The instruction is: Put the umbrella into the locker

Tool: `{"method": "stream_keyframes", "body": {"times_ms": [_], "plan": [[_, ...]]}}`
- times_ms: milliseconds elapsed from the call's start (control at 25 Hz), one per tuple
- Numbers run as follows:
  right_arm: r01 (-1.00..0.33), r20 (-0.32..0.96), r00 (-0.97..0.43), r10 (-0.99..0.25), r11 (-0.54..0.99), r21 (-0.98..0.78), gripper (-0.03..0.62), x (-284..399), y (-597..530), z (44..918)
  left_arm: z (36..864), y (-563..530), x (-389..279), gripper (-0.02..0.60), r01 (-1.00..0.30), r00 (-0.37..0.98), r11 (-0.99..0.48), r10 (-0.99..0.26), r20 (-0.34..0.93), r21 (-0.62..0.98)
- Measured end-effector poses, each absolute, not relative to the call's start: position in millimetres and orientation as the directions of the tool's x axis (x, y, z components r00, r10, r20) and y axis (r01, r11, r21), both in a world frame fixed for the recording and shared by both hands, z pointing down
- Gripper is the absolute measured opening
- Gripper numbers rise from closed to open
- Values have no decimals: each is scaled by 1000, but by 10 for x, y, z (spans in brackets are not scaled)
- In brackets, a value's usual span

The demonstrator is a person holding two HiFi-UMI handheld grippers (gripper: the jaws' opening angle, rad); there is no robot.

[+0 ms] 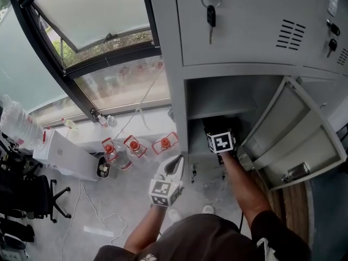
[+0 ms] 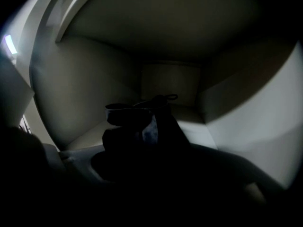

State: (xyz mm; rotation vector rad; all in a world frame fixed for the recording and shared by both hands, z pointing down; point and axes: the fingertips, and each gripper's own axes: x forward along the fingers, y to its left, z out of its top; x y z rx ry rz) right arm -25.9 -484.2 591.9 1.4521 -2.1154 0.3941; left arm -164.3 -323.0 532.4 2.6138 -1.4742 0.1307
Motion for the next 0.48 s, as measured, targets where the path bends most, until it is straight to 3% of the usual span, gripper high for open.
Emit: {"method": "stream_keyframes", "body": {"times_ms": [240,480], "plan": [[-920,514,-311,-800,390,51,348,-295,-4769,5735,5251,-3248,-1628,8,-852,523,-518,-842,132,73],[-912,422,-331,-844,401,86,353,-298,-4495,5418,5181,-3253,-1633,8,-850,527,-523,-841,119,67]]}}
